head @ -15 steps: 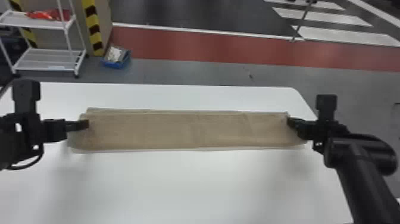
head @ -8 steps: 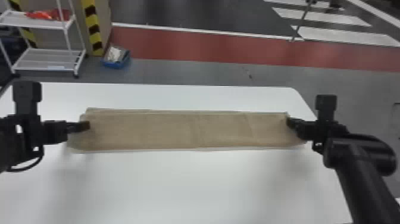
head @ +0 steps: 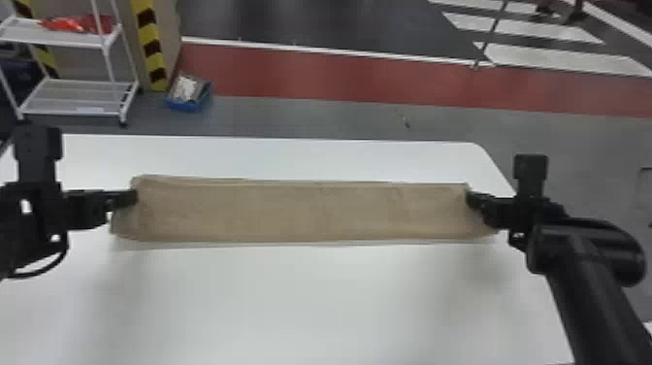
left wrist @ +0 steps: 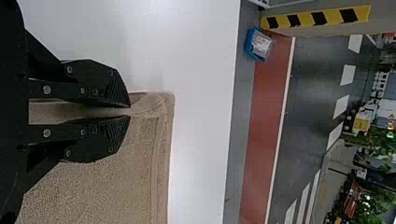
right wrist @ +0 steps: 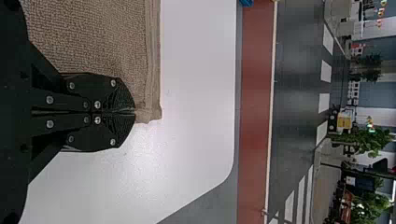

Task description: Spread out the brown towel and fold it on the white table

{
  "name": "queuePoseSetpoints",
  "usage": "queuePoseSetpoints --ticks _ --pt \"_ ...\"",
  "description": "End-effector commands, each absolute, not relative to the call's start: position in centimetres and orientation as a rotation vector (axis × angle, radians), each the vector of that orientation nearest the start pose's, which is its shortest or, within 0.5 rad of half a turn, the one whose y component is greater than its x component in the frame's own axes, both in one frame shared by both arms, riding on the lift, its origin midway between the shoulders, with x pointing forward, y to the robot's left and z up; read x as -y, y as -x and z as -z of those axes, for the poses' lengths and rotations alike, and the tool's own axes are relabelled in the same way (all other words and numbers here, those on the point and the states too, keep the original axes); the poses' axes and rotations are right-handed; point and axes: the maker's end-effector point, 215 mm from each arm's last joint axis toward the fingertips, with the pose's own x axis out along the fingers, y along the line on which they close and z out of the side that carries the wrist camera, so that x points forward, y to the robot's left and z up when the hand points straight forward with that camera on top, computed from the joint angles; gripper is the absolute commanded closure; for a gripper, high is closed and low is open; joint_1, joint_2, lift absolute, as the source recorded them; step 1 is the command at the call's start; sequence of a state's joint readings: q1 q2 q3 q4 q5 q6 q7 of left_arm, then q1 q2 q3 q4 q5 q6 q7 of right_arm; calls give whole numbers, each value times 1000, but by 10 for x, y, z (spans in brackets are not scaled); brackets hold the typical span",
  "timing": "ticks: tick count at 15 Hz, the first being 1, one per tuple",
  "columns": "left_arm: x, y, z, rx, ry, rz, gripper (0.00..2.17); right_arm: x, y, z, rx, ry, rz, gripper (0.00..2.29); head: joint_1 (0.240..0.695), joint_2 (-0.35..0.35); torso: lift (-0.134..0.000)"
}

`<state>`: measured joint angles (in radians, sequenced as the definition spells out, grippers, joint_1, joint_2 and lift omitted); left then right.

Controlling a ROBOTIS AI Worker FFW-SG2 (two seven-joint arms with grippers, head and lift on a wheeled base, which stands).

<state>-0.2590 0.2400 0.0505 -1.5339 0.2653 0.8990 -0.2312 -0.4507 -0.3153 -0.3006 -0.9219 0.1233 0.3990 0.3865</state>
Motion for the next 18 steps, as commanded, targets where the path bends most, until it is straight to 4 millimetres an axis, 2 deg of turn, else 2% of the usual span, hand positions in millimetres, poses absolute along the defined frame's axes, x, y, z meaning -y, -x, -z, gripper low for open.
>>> queuePoseSetpoints --ticks 1,2,3,5,8,10,16,18 --pt "-273 -602 415 -615 130 208 984 498 -623 463 -580 40 79 1413 695 -188 -124" --pt "-268 -597 410 -602 130 221 984 497 -620 463 -586 42 79 1413 695 -190 -124" --pt "-271 -590 407 -597 139 218 984 496 -616 463 -593 47 79 1413 695 -195 -124" --pt "-266 -584 399 -581 143 232 984 492 -613 451 -566 56 79 1413 695 -200 -124" --pt "-284 -583 388 -557 170 210 984 515 -605 433 -531 24 128 1413 695 -204 -124" --pt "-285 -583 384 -550 180 212 984 520 -605 429 -526 21 137 1413 695 -208 -124" --pt "-281 -598 373 -532 169 218 981 521 -610 421 -510 21 141 1413 695 -216 -124" --pt "-279 -606 372 -518 176 218 981 522 -620 407 -490 27 142 1413 695 -215 -124"
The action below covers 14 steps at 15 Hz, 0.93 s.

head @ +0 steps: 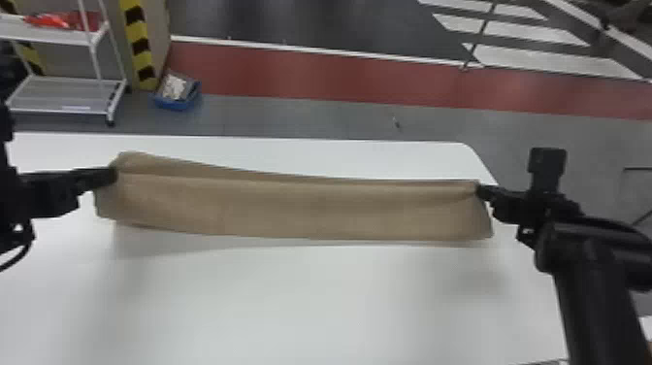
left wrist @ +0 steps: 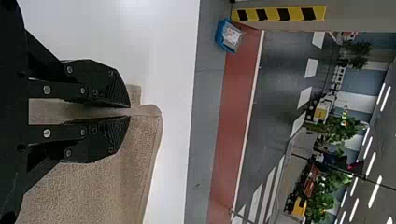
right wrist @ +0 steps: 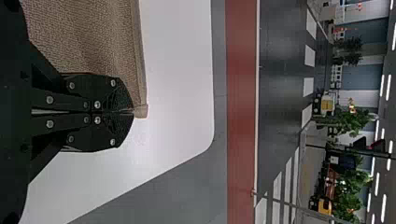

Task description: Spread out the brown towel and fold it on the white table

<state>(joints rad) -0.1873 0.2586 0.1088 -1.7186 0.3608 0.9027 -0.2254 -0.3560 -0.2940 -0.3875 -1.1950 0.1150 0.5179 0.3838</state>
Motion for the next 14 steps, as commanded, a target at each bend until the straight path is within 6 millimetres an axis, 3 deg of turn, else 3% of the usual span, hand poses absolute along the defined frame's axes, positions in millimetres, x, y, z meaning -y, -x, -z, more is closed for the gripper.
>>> queuePoseSetpoints --ticks 1,4,12,13,14 --pt "-279 -610 374 -512 178 217 981 521 -622 405 -488 23 143 1413 695 -214 -124" --pt "-279 -624 387 -502 120 198 981 512 -626 407 -484 22 132 1413 695 -211 -124" --pt "-280 -624 415 -542 17 178 974 500 -631 417 -501 43 115 1409 695 -188 -124" --pt "-280 -624 417 -546 13 174 721 499 -631 418 -503 45 114 1399 695 -187 -124" --pt "-281 -623 418 -546 14 171 262 496 -632 419 -505 50 110 1163 695 -187 -124"
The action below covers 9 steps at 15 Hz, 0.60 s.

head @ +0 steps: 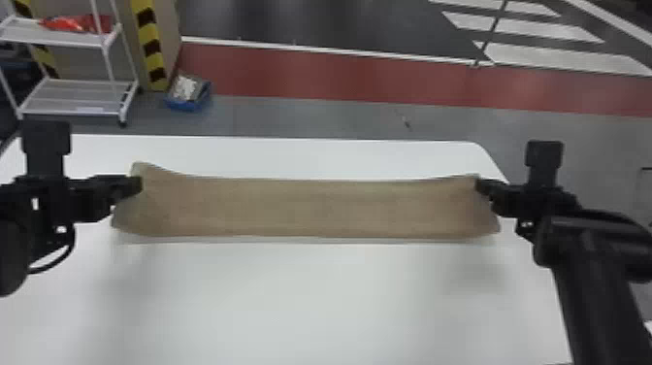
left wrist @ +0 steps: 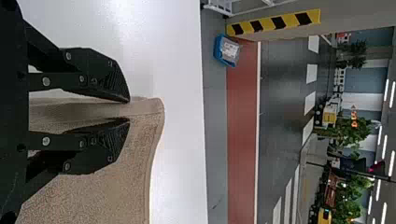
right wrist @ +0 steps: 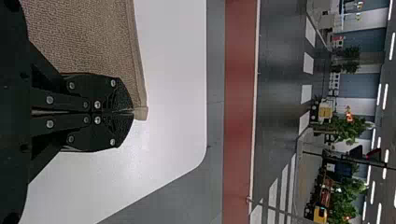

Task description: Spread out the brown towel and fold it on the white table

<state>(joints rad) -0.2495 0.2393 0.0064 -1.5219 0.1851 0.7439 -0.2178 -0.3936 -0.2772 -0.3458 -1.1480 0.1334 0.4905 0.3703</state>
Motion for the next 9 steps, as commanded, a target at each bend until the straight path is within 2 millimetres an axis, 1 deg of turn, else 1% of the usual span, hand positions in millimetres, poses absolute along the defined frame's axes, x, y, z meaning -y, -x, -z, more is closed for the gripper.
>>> queuePoseSetpoints --ticks 1,2,3,5,6,7,8,9 --pt "-283 -622 421 -552 12 159 53 494 -633 420 -506 51 106 765 695 -186 -124" --pt "-284 -617 426 -567 13 158 39 493 -633 420 -507 55 104 464 695 -184 -124" --pt "-286 -607 435 -587 21 156 39 491 -633 421 -510 53 103 370 695 -182 -124" --pt "-286 -599 423 -555 21 162 39 493 -630 424 -513 48 107 60 695 -180 -124" --pt "-292 -594 420 -549 25 153 39 495 -627 427 -517 43 111 46 695 -179 -124" --pt "-292 -590 420 -546 36 153 39 496 -623 429 -516 31 114 49 695 -180 -124" --pt "-299 -584 421 -544 58 145 46 501 -613 440 -535 18 124 49 695 -180 -124" --pt "-307 -578 421 -539 92 134 46 504 -605 442 -539 5 128 49 695 -181 -124"
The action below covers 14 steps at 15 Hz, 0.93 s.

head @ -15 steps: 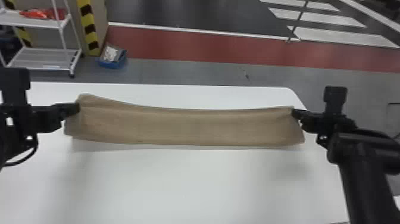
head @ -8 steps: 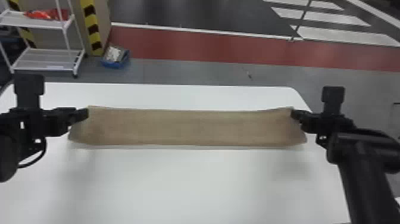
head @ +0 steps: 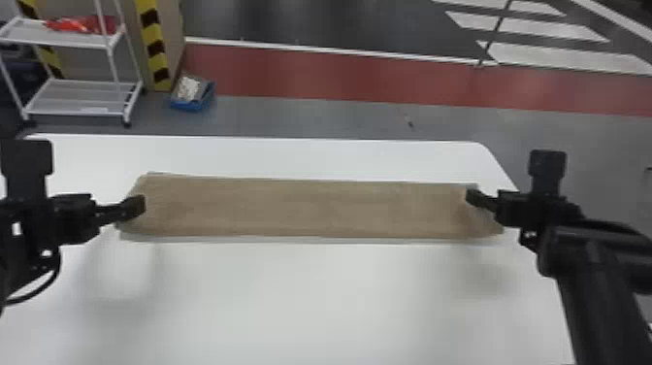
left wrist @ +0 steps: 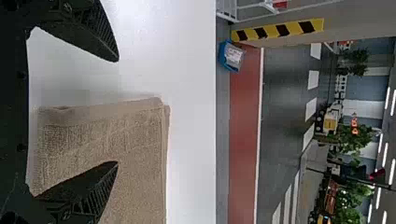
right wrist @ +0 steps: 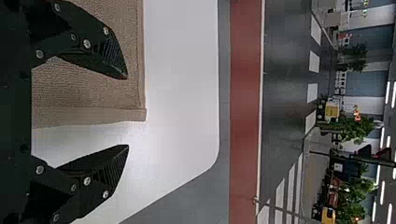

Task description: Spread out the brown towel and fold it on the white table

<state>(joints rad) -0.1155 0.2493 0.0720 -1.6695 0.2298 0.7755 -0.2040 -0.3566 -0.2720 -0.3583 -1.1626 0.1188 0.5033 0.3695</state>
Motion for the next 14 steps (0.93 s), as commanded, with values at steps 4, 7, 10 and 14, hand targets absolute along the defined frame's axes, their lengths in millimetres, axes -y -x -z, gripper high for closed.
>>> queuePoseSetpoints --ticks 4,7,10,14 --pt "-316 -565 427 -543 133 125 46 513 -580 447 -538 -30 122 103 695 -178 -124" --pt "-316 -556 431 -547 155 128 80 508 -575 440 -510 -61 66 130 695 -182 -124" --pt "-316 -563 423 -535 151 128 83 511 -587 417 -477 -60 46 151 695 -182 -124" --pt "-316 -573 413 -519 145 129 87 508 -591 411 -477 -75 -9 154 695 -180 -124"
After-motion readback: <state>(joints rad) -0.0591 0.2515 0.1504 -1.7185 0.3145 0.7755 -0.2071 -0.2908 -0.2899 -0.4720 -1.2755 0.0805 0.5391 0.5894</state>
